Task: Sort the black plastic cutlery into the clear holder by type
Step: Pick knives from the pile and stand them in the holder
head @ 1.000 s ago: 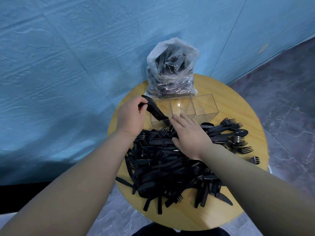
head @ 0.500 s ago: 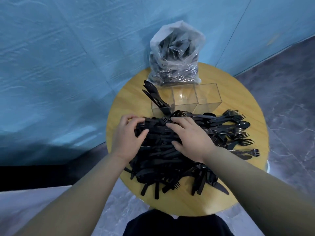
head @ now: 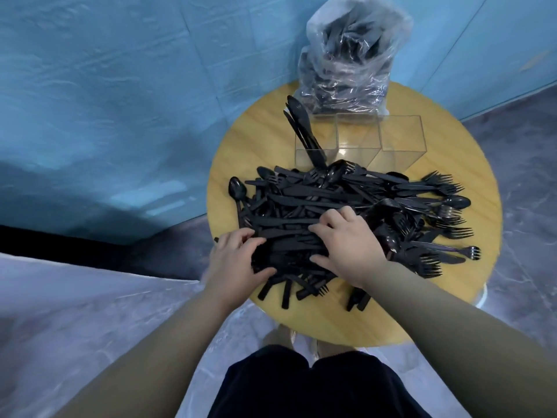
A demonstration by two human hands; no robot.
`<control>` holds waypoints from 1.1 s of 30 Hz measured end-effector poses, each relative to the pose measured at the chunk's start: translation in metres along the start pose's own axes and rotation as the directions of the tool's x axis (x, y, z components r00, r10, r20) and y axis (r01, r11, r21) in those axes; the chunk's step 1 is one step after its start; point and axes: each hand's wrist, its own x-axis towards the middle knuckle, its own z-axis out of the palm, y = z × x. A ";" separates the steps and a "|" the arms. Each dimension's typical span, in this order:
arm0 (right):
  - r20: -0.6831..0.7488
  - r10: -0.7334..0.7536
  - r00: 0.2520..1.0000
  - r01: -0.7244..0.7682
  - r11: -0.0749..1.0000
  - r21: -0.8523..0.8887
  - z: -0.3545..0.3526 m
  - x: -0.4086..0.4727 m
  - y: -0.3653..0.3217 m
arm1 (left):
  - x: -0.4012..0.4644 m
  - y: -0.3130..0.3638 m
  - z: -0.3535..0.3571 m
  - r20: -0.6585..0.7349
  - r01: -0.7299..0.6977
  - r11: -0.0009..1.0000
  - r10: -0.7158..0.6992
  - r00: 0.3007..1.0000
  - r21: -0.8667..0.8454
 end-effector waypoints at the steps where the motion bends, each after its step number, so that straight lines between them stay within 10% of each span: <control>1: 0.001 0.009 1.000 -0.009 1.000 -0.010 0.001 0.000 -0.001 | -0.001 0.000 0.004 0.002 0.004 1.000 -0.004 1.000 -0.006; 33: -0.455 0.035 0.890 0.023 0.992 0.122 0.005 0.017 0.010 | 0.037 0.008 0.002 -0.087 -0.078 0.995 0.072 0.994 -0.067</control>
